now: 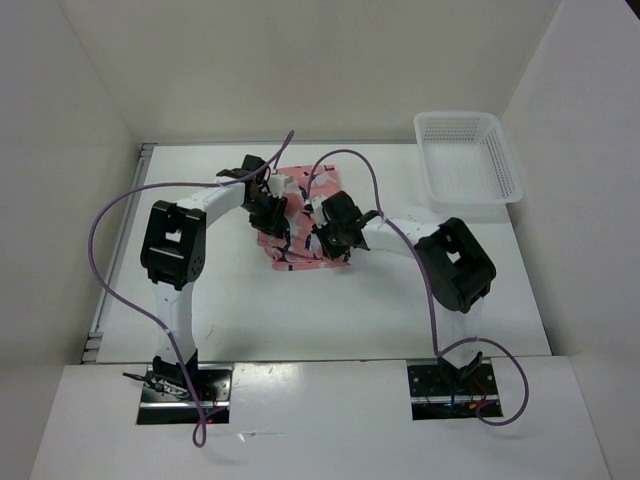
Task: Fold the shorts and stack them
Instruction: Fold the shorts
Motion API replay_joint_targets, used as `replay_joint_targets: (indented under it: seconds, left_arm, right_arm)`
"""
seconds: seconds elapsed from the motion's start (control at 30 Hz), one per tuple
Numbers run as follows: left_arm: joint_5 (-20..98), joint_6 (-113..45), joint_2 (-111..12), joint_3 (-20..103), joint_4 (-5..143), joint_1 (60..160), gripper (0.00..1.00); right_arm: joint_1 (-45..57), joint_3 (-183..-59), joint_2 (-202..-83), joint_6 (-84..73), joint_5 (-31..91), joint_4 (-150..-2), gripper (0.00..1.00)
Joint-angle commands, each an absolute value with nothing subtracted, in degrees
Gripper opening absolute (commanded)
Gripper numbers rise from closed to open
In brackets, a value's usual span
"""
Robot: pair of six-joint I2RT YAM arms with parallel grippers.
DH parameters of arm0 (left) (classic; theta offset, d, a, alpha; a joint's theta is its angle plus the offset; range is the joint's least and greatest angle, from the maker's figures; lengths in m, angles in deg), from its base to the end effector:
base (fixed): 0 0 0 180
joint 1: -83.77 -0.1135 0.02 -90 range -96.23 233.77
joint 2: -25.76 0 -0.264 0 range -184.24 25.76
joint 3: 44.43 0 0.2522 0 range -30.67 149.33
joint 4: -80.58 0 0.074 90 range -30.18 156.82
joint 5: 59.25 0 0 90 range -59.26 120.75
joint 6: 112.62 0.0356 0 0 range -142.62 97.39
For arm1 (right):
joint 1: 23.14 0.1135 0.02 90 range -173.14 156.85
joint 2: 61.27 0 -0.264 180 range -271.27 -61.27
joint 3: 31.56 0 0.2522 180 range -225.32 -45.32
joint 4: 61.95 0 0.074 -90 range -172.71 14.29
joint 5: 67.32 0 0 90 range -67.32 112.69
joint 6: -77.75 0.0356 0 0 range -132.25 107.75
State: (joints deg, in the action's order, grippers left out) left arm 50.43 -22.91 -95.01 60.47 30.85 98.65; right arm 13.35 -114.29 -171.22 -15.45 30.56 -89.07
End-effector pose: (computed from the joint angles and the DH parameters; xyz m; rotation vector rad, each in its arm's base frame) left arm 0.4242 -0.1251 0.1735 0.4457 2.6800 -0.5443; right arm 0.3171 0.2406 0.1575 -0.9203 2.3834 0.4039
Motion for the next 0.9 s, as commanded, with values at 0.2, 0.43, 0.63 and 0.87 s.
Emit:
replay_joint_targets:
  seconds: [0.2, 0.43, 0.63, 0.87]
  left_arm:
    - [50.2, -22.6, -93.5, 61.8, 29.5, 98.1, 0.59]
    - [52.9, -22.6, -85.8, 68.3, 29.3, 98.1, 0.97]
    - [53.5, -22.6, -73.1, 68.4, 32.5, 95.3, 0.99]
    - [42.2, -22.6, -61.3, 59.5, 32.2, 86.2, 0.99]
  right_arm:
    - [12.5, -114.2, -168.3, -12.9, 29.4, -88.5, 0.05]
    - [9.8, -132.4, -163.4, -17.1, 28.3, -96.7, 0.36]
    - [2.9, -141.2, -156.1, -22.3, 19.8, -98.6, 0.61]
    - [-10.4, -125.9, -140.6, -24.2, 15.0, -95.1, 0.73]
